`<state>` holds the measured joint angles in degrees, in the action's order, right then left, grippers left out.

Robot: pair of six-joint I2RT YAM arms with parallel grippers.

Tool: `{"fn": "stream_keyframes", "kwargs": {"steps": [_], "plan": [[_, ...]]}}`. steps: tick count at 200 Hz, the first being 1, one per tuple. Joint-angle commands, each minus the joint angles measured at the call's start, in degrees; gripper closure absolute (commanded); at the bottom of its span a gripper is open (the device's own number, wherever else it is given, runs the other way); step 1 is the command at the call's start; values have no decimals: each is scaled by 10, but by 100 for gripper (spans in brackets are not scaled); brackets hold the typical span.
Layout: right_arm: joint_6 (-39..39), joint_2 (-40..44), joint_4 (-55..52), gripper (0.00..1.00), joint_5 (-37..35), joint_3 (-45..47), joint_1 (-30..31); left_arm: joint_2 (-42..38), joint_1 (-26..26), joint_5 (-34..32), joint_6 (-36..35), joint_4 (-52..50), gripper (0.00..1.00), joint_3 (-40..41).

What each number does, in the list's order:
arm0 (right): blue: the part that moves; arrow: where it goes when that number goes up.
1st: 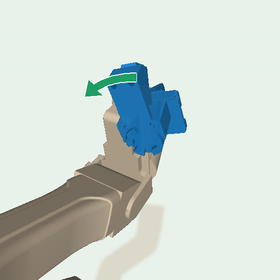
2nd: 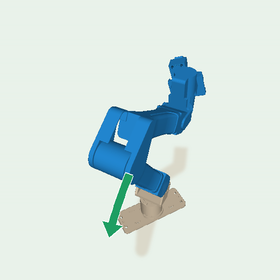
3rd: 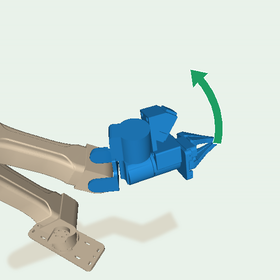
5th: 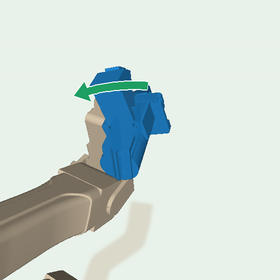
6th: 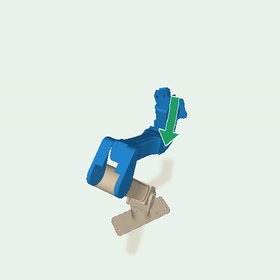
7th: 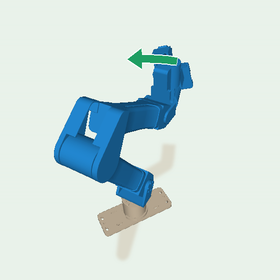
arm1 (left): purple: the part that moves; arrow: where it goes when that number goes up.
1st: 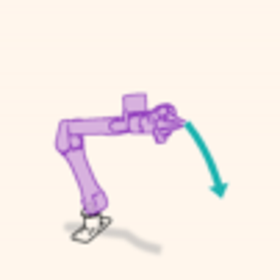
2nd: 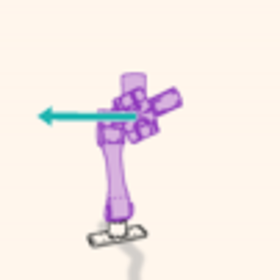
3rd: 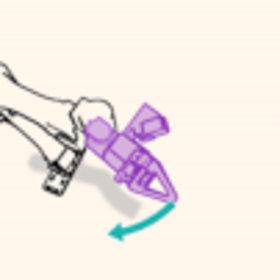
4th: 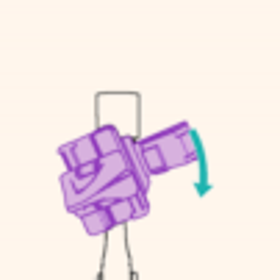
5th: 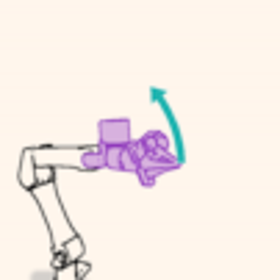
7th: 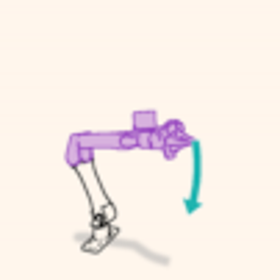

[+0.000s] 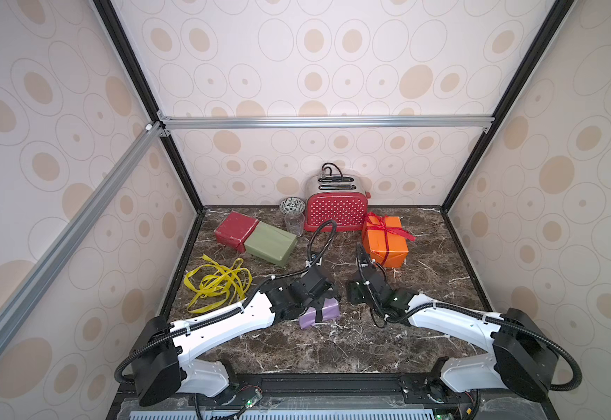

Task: Untie the ribbon bows on the gift boxes
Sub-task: Untie the ribbon from the gift box.

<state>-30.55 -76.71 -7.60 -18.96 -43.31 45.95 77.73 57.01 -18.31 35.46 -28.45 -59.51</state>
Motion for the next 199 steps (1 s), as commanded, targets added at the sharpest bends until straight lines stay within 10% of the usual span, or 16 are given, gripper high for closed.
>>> {"fn": "stream_keyframes", "kwargs": {"steps": [1, 60, 116, 199], "plan": [[-6, 32, -71, 33, 75, -18, -1, 17, 5, 56, -47, 55, 100, -5], [26, 25, -106, 37, 287, -60, -62, 27, 5, 117, -96, 108, 100, 42], [32, -88, -66, 72, 462, -131, -119, 17, 6, 126, -82, 142, 100, 109], [9, -164, 1, 86, 430, -117, -118, -10, 5, 157, -70, 194, 100, 167]]}}
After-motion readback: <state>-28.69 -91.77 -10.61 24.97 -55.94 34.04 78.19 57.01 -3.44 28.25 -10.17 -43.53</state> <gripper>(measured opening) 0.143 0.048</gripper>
